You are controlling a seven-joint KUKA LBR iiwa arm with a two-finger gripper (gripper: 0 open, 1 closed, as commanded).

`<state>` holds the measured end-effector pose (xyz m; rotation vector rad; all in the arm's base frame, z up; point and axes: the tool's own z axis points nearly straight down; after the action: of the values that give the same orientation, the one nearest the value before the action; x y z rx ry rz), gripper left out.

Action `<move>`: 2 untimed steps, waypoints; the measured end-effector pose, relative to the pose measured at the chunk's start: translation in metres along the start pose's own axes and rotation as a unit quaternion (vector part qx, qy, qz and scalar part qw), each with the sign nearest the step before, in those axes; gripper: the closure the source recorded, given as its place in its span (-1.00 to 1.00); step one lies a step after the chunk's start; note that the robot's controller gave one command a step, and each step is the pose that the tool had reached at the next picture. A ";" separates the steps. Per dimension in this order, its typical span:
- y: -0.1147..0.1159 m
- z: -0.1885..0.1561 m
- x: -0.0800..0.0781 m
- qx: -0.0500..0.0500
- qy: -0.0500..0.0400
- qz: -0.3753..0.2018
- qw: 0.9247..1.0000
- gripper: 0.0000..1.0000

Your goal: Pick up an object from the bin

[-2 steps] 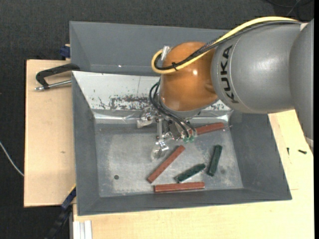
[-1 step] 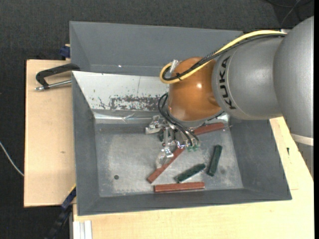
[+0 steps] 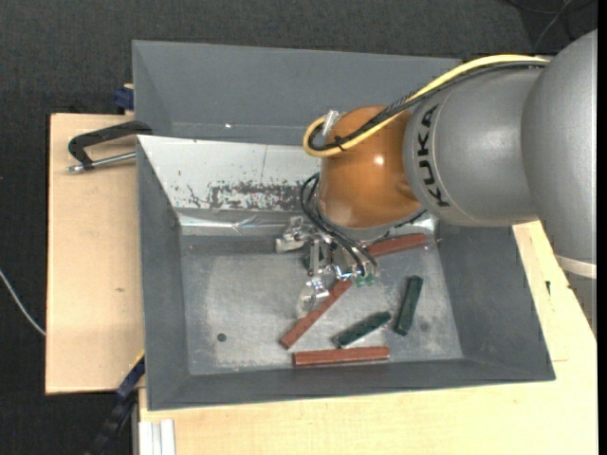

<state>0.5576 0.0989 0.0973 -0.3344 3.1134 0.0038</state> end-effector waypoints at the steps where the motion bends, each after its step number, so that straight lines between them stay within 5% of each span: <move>1: -0.022 0.007 0.030 -0.001 0.003 -0.027 1.000 -1.00; 2: -0.067 0.020 0.043 0.000 0.006 0.022 1.000 1.00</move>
Offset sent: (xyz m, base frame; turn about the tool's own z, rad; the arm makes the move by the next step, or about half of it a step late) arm -0.0302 -0.0766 -0.0273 0.0439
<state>0.5296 0.0241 0.0766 -0.2680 3.1315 0.0032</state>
